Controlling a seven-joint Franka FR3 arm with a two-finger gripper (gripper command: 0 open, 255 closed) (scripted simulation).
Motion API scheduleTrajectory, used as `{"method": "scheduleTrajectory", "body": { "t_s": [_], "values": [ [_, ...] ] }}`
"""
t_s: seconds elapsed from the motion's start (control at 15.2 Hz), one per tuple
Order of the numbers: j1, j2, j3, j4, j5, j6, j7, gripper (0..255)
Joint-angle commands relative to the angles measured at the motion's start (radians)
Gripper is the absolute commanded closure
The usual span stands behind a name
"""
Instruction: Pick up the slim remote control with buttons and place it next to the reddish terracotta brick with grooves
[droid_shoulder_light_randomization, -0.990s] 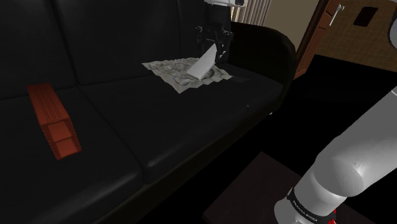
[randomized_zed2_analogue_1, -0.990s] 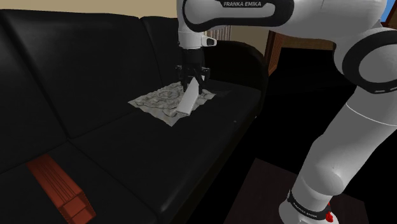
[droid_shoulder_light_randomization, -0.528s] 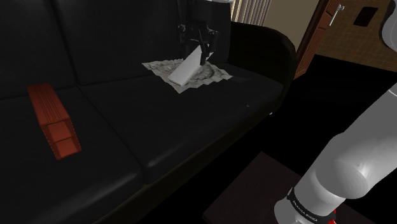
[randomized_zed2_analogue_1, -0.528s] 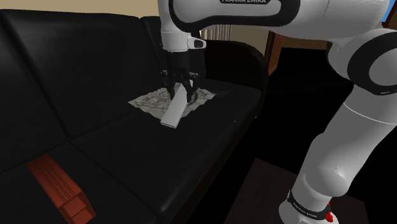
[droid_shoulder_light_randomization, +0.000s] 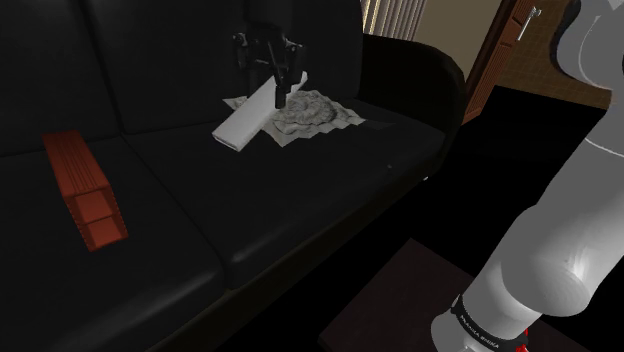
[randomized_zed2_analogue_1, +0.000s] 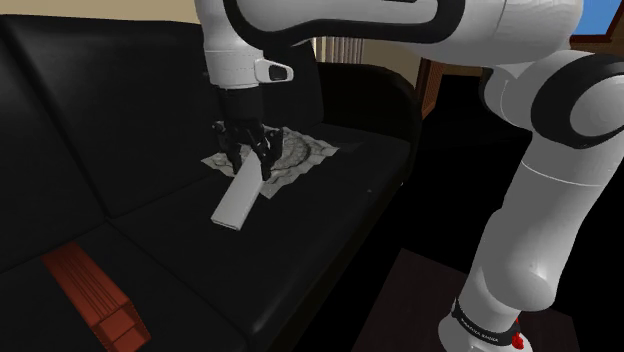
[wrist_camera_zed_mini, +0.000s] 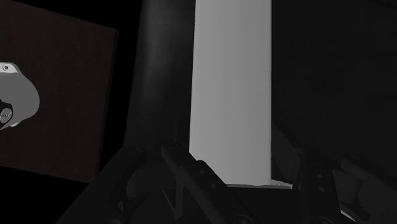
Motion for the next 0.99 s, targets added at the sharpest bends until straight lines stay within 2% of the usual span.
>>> {"method": "scheduleTrajectory", "body": {
  "t_s": [0.0,0.2,0.92],
  "values": [
    [0.028,0.035,0.029,0.032,-0.016,-0.002,0.058,255],
    [0.076,0.103,0.067,0.107,-0.052,-0.019,0.139,255],
    [0.061,0.053,0.058,-0.099,-0.025,0.145,0.123,255]
  ]
}}
